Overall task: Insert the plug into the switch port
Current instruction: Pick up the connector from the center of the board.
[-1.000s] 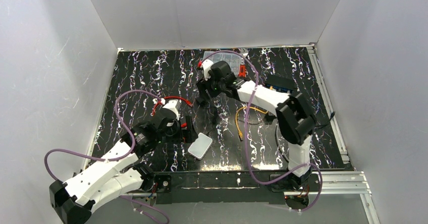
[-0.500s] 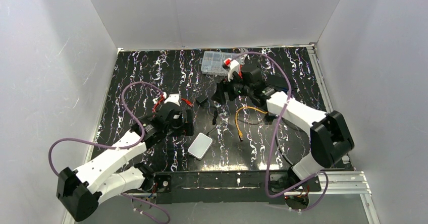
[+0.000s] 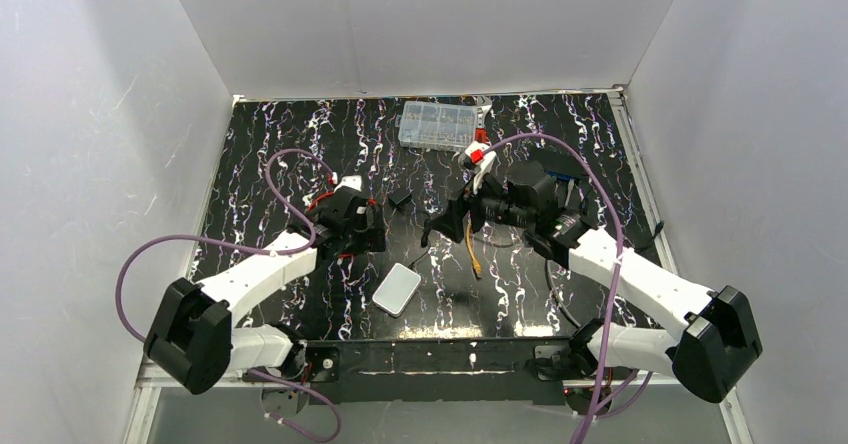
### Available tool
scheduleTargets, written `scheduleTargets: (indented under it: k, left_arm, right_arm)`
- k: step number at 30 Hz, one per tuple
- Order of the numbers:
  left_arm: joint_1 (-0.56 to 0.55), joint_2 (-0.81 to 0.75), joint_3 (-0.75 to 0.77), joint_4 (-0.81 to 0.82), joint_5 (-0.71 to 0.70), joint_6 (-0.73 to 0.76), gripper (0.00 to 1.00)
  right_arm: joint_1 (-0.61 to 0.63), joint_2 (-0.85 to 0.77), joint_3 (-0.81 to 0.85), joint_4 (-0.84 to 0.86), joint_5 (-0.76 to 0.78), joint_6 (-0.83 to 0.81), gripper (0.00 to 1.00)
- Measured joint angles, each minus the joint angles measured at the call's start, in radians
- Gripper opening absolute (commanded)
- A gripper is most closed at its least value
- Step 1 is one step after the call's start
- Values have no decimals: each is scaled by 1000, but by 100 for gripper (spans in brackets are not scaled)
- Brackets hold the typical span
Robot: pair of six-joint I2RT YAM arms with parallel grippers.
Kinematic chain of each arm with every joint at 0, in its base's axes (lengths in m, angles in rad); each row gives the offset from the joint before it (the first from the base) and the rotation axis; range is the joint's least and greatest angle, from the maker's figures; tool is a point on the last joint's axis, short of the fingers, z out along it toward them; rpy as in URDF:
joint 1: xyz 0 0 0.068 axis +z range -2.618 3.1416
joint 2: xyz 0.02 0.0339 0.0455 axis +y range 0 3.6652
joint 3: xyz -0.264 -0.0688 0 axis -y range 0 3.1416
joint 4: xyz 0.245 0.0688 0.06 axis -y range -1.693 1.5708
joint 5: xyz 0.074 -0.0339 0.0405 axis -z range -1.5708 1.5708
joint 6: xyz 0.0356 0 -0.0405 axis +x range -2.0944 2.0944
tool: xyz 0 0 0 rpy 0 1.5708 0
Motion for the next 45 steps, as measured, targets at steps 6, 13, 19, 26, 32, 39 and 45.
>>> scheduleTargets:
  k: [6, 13, 19, 26, 32, 39, 45]
  left_arm:
    - [17, 72, 1, 42, 7, 14, 76]
    - [36, 164, 1, 53, 29, 15, 74]
    - [54, 206, 5, 69, 39, 18, 67]
    - [68, 229, 16, 85, 48, 16, 45]
    - [72, 240, 21, 97, 52, 1, 33]
    - [74, 240, 14, 112, 74, -25, 10]
    - [77, 240, 5, 138, 114, -42, 0]
  right_arm:
    - [9, -27, -45, -11, 9, 0, 85]
    - [15, -53, -57, -24, 19, -1, 85]
    - [16, -59, -74, -27, 26, -2, 85]
    - [20, -68, -80, -26, 33, -3, 85]
    - [21, -68, -80, -26, 36, -5, 85]
    - [21, -67, -80, -26, 42, -5, 85]
    - [22, -67, -81, -26, 47, -5, 85]
